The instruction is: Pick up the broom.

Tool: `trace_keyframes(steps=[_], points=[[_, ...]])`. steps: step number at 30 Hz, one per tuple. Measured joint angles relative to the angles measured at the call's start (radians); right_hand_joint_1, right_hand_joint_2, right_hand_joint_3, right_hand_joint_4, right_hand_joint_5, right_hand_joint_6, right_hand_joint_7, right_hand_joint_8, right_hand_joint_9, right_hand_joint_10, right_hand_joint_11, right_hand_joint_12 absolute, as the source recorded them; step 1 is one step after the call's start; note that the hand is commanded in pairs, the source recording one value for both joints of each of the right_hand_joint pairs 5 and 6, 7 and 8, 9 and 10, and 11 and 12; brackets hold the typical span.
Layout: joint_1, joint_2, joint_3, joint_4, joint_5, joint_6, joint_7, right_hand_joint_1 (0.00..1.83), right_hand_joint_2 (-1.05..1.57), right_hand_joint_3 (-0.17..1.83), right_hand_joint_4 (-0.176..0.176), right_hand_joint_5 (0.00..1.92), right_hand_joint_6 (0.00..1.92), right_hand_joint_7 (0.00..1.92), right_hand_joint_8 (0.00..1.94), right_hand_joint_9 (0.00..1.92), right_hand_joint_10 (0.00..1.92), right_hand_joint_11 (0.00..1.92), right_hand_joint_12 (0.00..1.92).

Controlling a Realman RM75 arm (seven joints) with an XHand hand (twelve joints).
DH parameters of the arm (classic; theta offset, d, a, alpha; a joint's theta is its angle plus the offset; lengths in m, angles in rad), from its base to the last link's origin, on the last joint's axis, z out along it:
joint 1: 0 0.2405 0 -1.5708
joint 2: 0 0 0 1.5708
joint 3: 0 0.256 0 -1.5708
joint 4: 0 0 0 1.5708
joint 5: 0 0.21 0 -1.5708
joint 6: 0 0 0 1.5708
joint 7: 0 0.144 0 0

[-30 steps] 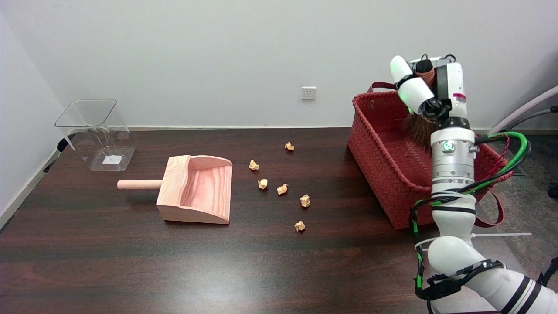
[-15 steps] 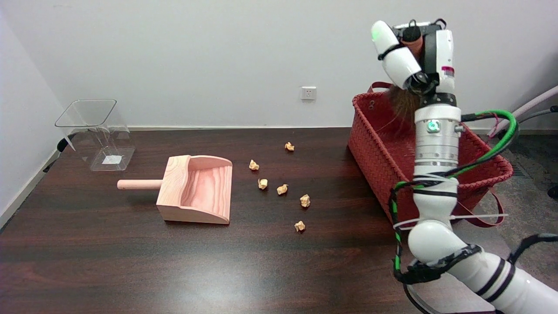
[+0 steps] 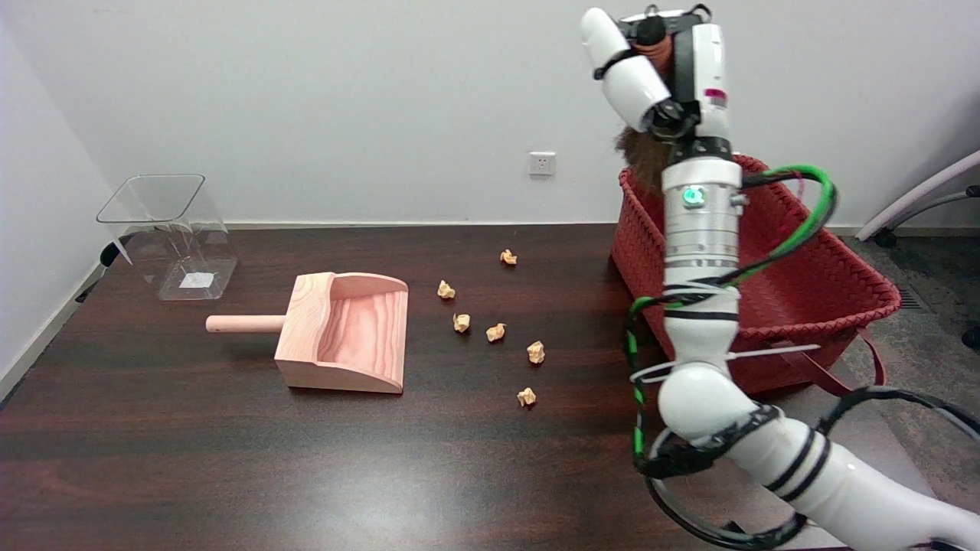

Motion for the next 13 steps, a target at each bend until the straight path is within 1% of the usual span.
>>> trace_keyframes(steps=[8,13], points=[[0.109,-0.077,-0.037,-0.093,-0.002,-0.046,-0.007,0.77,1.57,0.13,0.0,1.92,1.92,1.92,1.92,1.92,1.92,1.92,1.92],[0.176,-0.116,-0.059,-0.172,0.008,-0.075,0.017,0.76,1.57,0.16,0.0,1.92,1.92,1.92,1.92,1.92,1.92,1.92,1.92]])
